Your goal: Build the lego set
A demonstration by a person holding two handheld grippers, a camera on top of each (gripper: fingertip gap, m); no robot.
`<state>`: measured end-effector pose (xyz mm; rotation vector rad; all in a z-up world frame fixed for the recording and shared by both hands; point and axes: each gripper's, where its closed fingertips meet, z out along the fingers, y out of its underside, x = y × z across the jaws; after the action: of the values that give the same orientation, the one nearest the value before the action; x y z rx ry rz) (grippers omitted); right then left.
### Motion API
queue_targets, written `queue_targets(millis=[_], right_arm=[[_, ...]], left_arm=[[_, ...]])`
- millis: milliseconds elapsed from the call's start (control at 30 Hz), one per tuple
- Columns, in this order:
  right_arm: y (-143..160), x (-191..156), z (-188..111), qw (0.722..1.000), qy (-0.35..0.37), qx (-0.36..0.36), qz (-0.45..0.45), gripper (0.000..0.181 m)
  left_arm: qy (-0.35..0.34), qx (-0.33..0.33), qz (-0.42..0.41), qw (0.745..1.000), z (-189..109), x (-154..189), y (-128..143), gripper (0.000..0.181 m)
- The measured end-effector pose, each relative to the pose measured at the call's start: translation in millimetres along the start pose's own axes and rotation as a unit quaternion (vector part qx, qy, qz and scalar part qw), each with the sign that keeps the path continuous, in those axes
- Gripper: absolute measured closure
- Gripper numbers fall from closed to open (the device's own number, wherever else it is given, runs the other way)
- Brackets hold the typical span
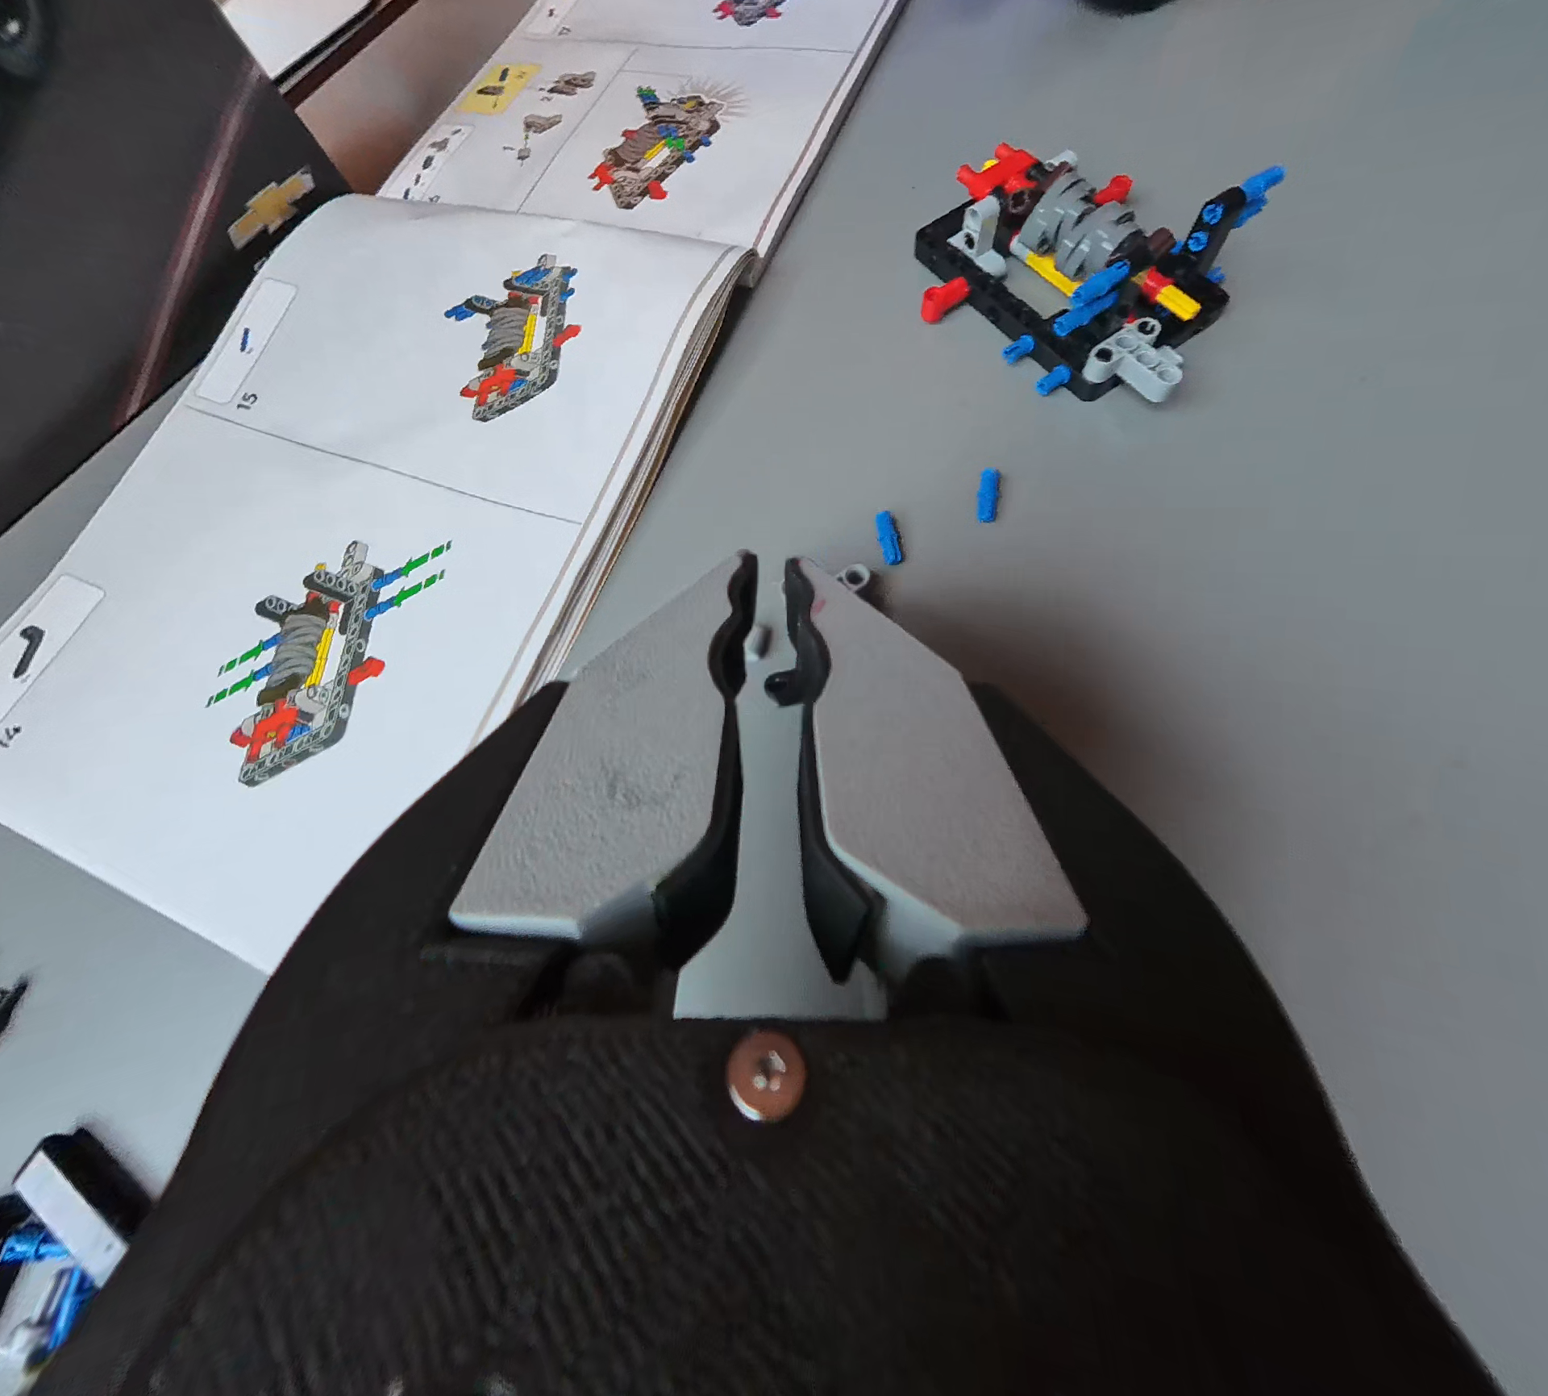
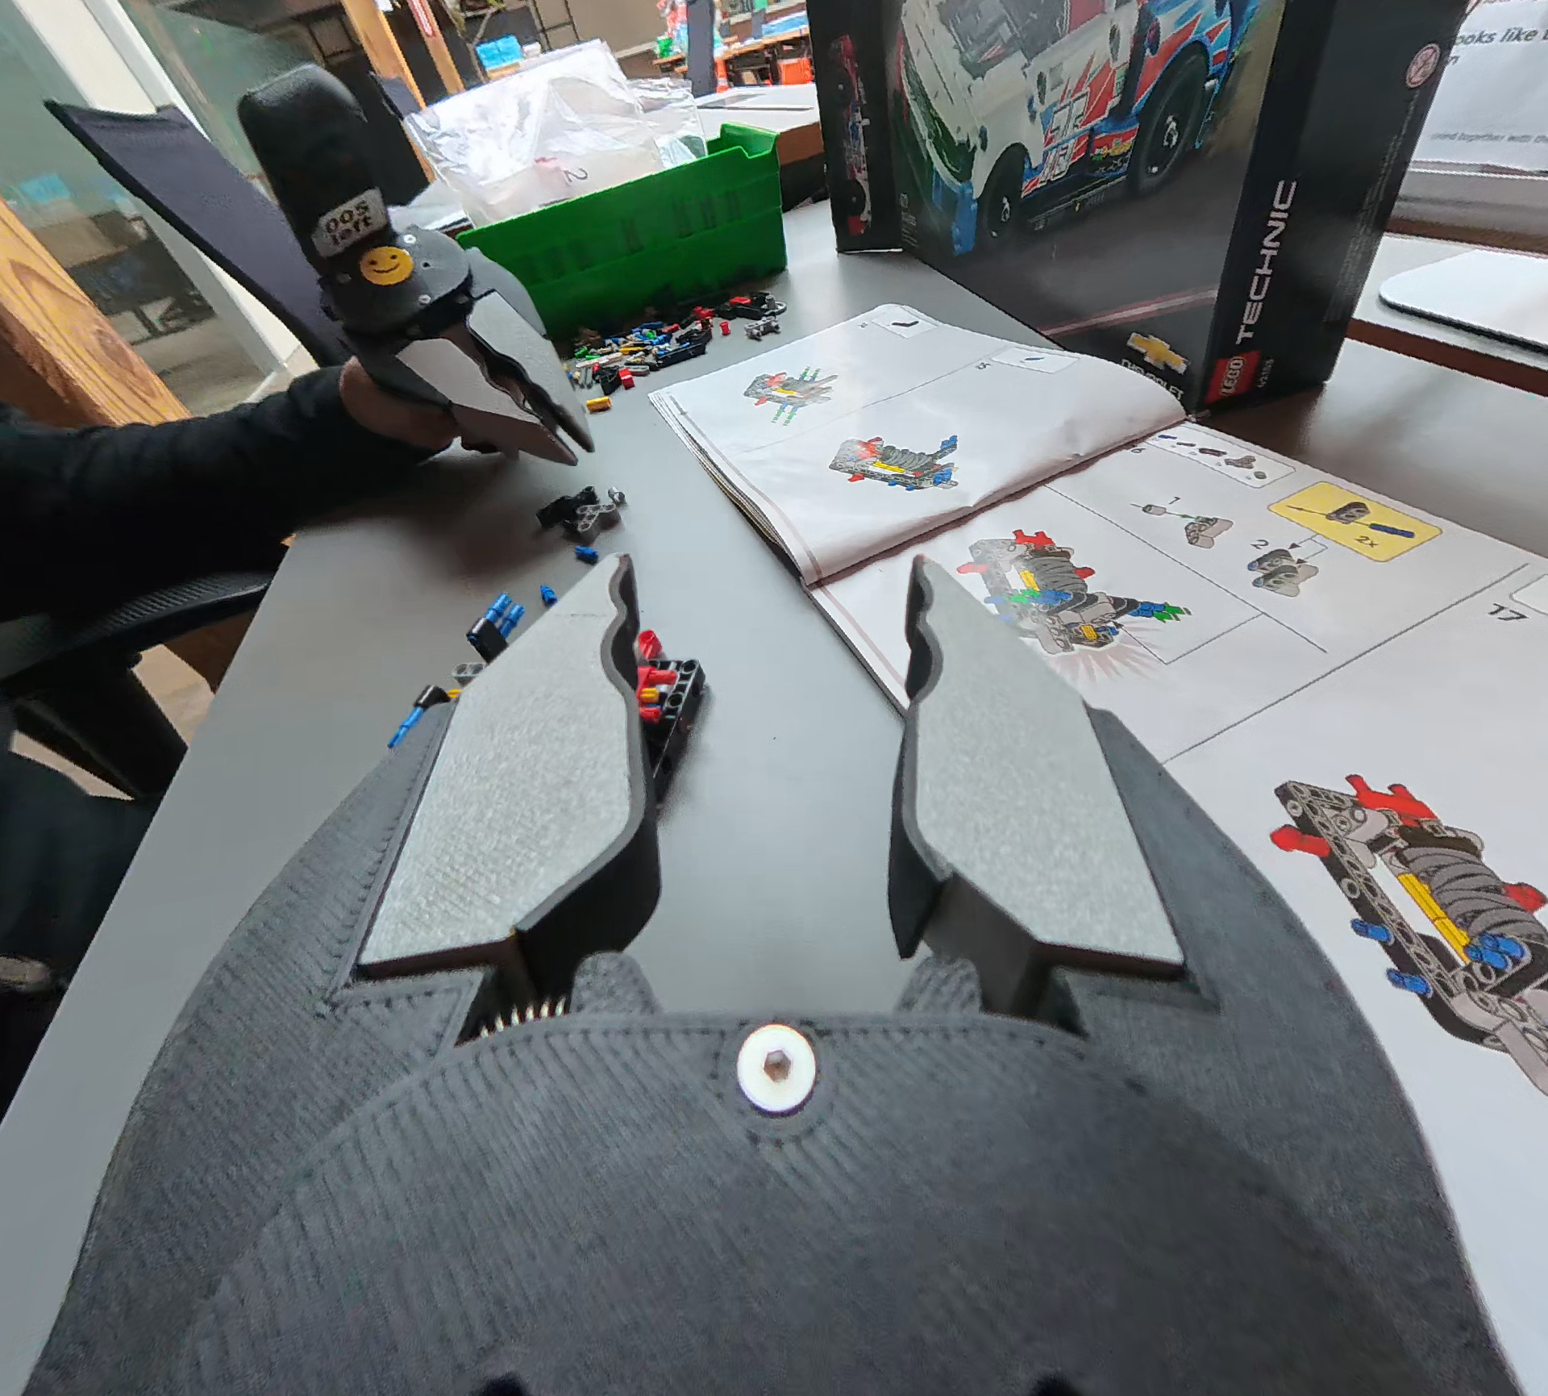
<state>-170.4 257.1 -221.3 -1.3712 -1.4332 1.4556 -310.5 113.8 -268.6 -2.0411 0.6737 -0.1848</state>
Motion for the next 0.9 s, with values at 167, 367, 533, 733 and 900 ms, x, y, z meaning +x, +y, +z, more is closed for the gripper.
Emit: queue_targets(millis=[167, 367, 533, 733, 900], right_arm=[[0, -3, 6, 1.0, -0.025, -0.005, 0.01, 0.12], [-1, -11, 9, 0.999, -0.035, 0.0, -0.002, 0.122], [-3, -15, 9, 0.998, -0.056, 0.005, 0.011, 0.122], [-2, -13, 12, 0.998, -0.057, -0.002, 0.011, 0.121], [-2, -7, 13, 0.999, -0.034, -0.004, -0.003, 0.125]], left_arm=[[0.008, -0.015, -0.039, 0.999, -3, -12, 15, 0.175], [-0.005, -0.009, -0.073, 0.997, -4, -22, 14, 0.175], [-0.037, -0.007, -0.071, 0.997, -5, -33, 15, 0.178], [-0.061, -0.031, -0.037, 0.997, 1, -42, 20, 0.181], [-0.06, -0.039, -0.035, 0.997, 3, -42, 21, 0.181]])
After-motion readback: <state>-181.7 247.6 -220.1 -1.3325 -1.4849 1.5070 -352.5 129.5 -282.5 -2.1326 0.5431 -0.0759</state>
